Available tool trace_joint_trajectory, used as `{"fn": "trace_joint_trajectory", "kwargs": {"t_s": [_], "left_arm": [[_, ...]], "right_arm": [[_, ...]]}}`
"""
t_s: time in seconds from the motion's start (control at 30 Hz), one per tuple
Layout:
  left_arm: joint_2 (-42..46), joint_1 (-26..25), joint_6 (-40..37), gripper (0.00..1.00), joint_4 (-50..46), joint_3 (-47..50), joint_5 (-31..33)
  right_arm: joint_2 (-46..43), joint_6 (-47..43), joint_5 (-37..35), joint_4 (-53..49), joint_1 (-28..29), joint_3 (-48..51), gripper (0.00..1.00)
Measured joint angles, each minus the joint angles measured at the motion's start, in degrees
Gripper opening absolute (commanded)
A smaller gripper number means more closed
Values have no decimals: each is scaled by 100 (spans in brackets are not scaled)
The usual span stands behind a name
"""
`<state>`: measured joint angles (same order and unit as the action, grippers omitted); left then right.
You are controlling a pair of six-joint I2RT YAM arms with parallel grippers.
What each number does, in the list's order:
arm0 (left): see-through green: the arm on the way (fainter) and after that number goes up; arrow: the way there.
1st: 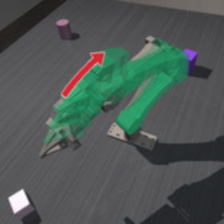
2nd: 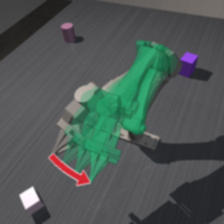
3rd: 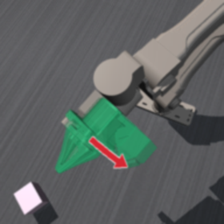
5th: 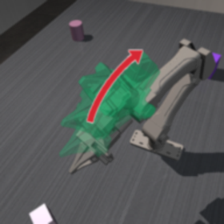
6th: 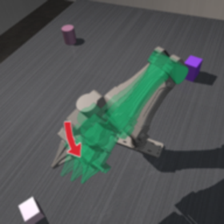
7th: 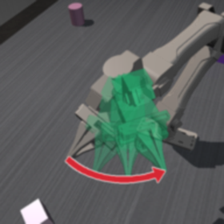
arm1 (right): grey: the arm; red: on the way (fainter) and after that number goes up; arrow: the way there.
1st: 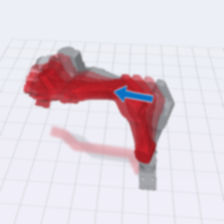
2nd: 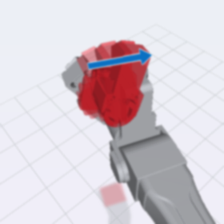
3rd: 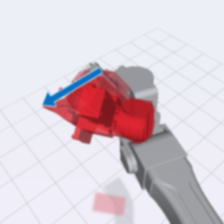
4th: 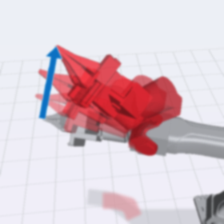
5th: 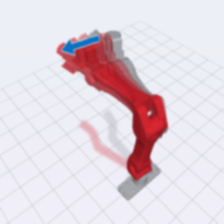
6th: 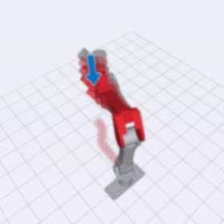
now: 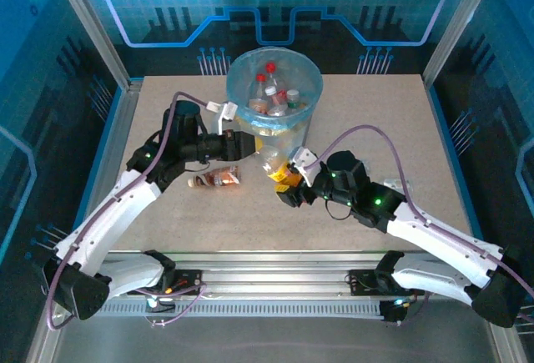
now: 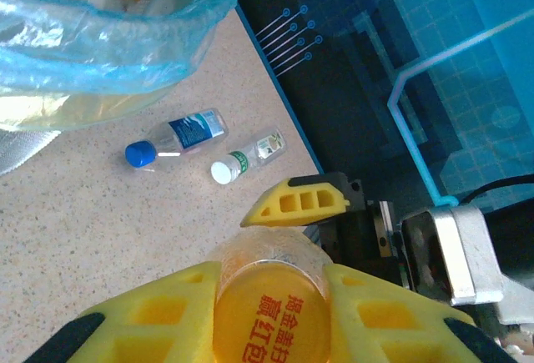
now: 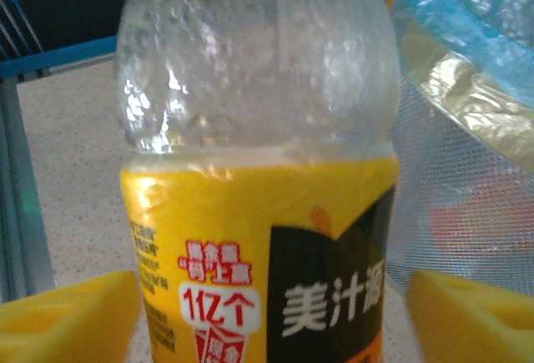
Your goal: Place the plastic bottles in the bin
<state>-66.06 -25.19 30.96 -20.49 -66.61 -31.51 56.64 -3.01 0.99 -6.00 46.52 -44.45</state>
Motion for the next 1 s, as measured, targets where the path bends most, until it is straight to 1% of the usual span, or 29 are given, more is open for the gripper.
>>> {"fn": "trace_joint_trajectory", "kwargs": {"t_s": [0.03,0.13,0.33,0.4,0.53,0.63,0.7,0.87,1.0], "left_arm": [[0,-7,-22,0,-20,-79,79],[0,2,-166,0,-52,-501,490],[-90,79,-625,0,-136,-1768,1429],[-282,125,-826,0,-103,-2295,1773],[-782,184,-1139,0,-15,-3049,2310],[-1412,229,-1325,0,-52,-3670,2579],[-1998,251,-1436,0,-155,-4199,2712],[-3309,254,-1609,0,-570,-5176,2723],[-4127,236,-1801,0,-999,-5630,2723]], "right_arm": [[-24,-7,-66,2,0,0,100],[-205,2,-319,-35,0,-4,100],[-697,0,-1049,-295,-11,-254,100],[-942,-24,-1294,-363,-11,-271,100],[-1373,-107,-1731,-452,-15,-271,100],[-1598,-151,-1939,-498,-63,-271,100],[-1696,-177,-2039,-573,-120,-271,100],[-1753,-199,-2146,-817,-162,-271,100],[-1788,-197,-2159,-984,-162,-269,100]]}}
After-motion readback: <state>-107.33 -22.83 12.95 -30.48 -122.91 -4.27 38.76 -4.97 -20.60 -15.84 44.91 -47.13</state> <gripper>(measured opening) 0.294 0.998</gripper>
